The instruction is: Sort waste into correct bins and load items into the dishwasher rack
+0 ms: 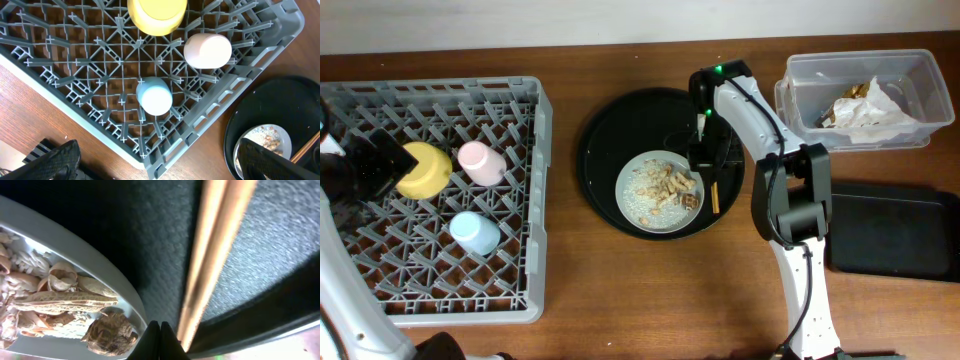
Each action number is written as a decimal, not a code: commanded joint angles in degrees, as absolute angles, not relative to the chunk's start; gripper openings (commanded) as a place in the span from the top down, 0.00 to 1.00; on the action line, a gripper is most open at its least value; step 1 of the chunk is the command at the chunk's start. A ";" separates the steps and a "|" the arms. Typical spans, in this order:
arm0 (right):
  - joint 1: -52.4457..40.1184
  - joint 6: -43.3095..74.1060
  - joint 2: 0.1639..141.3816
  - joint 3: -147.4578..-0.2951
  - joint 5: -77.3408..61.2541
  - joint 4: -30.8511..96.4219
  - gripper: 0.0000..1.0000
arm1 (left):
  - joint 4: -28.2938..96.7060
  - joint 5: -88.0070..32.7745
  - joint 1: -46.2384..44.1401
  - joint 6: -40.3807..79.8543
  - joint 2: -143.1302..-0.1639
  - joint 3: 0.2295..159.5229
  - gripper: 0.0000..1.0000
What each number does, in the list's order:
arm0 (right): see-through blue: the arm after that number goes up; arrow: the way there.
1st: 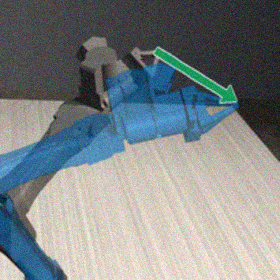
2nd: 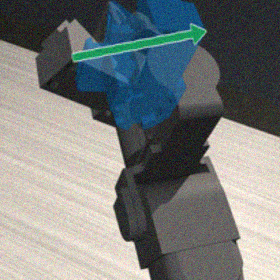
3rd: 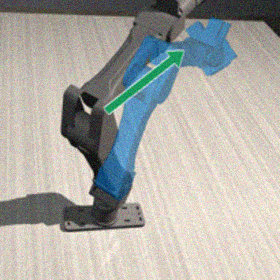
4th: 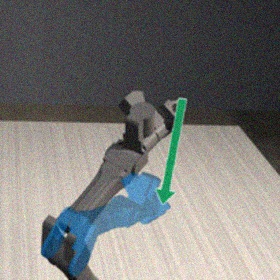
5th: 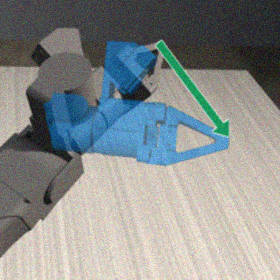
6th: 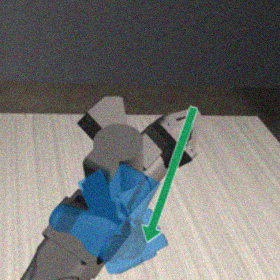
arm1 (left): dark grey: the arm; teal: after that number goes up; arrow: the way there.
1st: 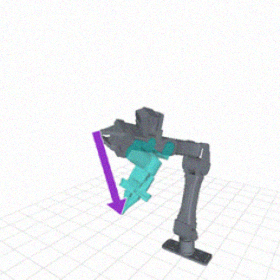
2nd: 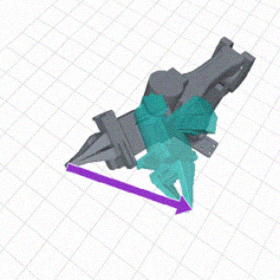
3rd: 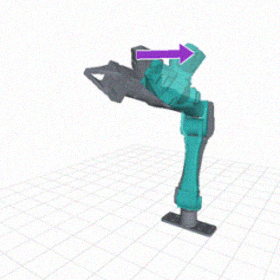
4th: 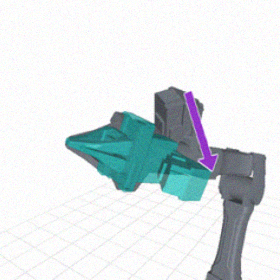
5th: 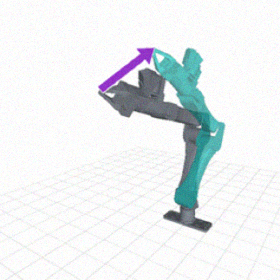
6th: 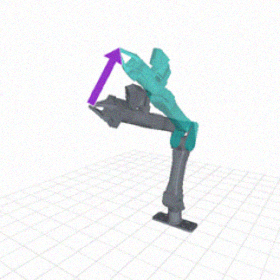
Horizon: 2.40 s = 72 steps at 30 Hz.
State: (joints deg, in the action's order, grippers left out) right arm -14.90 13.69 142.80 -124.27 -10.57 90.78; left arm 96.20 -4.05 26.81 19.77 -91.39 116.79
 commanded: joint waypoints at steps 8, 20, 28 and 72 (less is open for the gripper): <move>-12.56 13.41 143.06 -138.23 -6.13 90.00 0.91 | 96.14 -3.62 26.89 20.32 -91.37 116.77 0.00; -9.98 10.37 143.74 -132.33 -4.29 79.85 0.76 | 96.12 -3.62 26.89 20.32 -91.37 116.77 0.00; -10.87 10.98 143.79 -131.13 -4.23 76.07 0.76 | 96.14 -3.62 26.89 20.32 -91.37 116.77 0.00; -10.83 15.00 143.68 -129.03 -2.92 76.53 0.82 | 96.14 -3.62 26.89 20.32 -91.37 116.77 0.00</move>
